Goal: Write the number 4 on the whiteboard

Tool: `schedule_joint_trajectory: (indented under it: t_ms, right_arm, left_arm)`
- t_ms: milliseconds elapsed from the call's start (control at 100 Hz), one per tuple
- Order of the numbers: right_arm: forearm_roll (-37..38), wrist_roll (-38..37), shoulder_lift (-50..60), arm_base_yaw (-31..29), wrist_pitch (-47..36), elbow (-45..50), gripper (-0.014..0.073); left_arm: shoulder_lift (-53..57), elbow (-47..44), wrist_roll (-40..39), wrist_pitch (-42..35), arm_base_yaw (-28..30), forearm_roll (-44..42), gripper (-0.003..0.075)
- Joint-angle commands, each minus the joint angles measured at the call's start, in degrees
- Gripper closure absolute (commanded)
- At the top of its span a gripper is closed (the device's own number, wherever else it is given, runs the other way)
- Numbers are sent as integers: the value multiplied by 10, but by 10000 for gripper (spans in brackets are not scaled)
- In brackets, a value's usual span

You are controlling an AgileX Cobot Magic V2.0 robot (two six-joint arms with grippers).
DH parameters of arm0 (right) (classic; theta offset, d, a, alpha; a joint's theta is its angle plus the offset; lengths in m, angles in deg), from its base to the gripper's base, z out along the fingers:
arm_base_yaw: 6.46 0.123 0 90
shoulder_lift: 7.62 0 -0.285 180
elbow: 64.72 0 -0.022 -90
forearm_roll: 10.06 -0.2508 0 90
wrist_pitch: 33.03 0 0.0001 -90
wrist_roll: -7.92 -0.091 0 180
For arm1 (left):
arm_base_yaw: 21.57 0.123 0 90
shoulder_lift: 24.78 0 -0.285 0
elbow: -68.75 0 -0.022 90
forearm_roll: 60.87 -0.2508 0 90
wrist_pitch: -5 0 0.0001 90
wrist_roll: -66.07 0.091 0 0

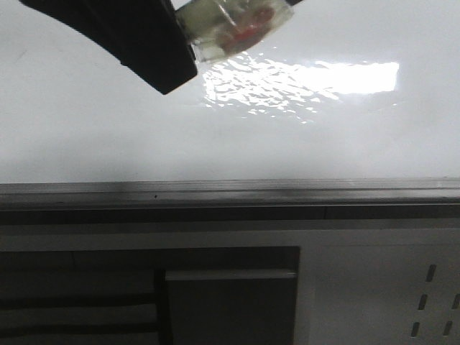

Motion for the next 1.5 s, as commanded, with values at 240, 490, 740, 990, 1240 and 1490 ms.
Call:
schedule_joint_trajectory:
  t_ms: [240, 490, 740, 990, 1240, 1490]
  right_arm:
    - [-17, 7, 10, 1, -8, -19, 624]
    - [74, -85, 34, 1, -48, -20, 631]
    - [274, -376, 107, -11, -64, -1, 631]
    - [280, -450, 178, -51, -122, 88, 631]
    - [243, -466, 167, -51, -119, 68, 631]
    - [222, -485, 59, -51, -16, -57, 631]
  left_arm:
    - [13, 21, 1, -34, -4, 17, 580]
    - [56, 21, -21, -31, 29, 7, 258]
    - [148, -10, -78, -10, 140, 33, 259]
    - [262, -129, -79, -63, 251, 94, 259]
    - [293, -149, -79, -110, 266, 93, 259]
    - [286, -149, -79, -110, 266, 93, 259]
